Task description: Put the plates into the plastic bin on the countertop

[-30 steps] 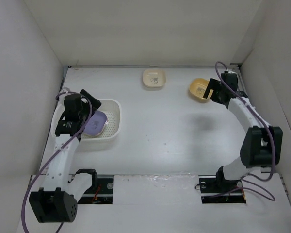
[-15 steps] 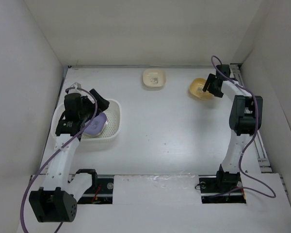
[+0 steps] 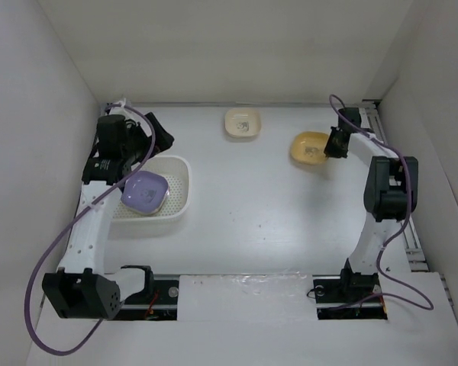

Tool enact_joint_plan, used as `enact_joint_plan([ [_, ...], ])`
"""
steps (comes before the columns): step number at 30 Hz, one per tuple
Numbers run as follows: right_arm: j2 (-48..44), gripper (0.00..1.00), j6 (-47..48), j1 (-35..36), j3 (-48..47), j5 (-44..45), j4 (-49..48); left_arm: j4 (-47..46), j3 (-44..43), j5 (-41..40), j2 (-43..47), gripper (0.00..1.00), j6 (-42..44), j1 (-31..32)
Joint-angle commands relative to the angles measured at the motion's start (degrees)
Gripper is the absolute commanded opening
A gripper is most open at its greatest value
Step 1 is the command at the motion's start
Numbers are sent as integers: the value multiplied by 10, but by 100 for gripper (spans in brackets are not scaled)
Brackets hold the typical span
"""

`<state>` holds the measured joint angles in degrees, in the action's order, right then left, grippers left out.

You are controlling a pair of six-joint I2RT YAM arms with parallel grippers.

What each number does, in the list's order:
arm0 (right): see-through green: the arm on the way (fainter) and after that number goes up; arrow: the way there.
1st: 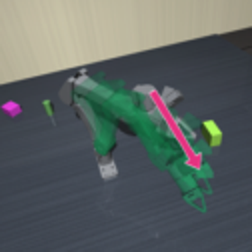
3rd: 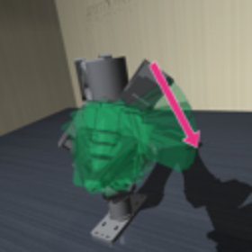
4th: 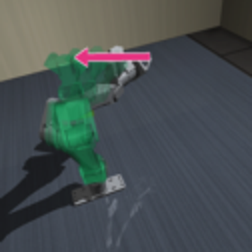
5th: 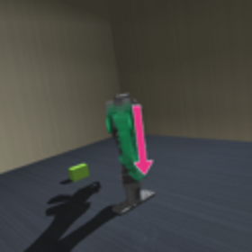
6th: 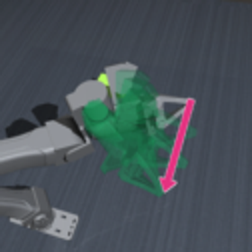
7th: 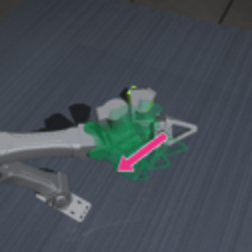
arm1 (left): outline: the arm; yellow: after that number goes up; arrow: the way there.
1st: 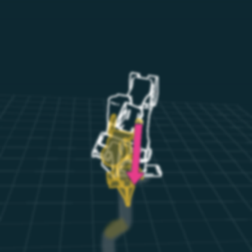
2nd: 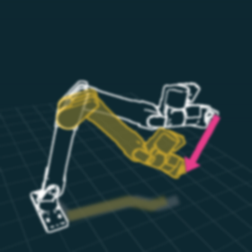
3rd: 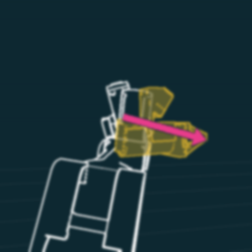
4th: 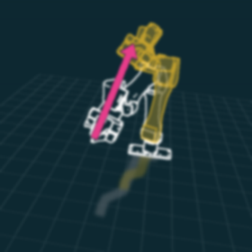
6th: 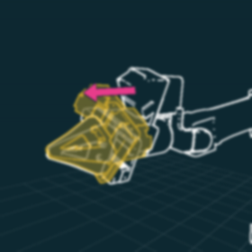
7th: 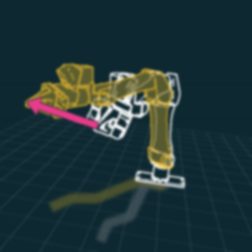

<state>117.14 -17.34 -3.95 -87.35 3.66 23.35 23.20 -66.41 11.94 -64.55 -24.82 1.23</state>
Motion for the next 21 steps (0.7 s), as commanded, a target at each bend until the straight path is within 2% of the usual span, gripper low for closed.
enact_joint_plan([
  [1,-111,0,13,60,59,25,-12,2,-57,21,-28,100,15,43],
  [2,-134,0,13,99,71,48,-12,10,-70,-21,-37,100,15,65],
  [3,-155,0,13,120,77,62,-12,11,-89,-26,-59,100,15,94],
  [7,-239,0,8,229,77,108,13,-1,-87,3,-85,100,1,94],
  [10,-261,0,-6,306,83,127,13,-1,-81,19,-85,100,1,94],
  [16,-231,0,-25,429,-16,144,24,-1,-68,19,-97,100,13,94],
  [21,-185,0,-31,476,-85,139,35,-1,-57,19,-91,95,13,94],
])
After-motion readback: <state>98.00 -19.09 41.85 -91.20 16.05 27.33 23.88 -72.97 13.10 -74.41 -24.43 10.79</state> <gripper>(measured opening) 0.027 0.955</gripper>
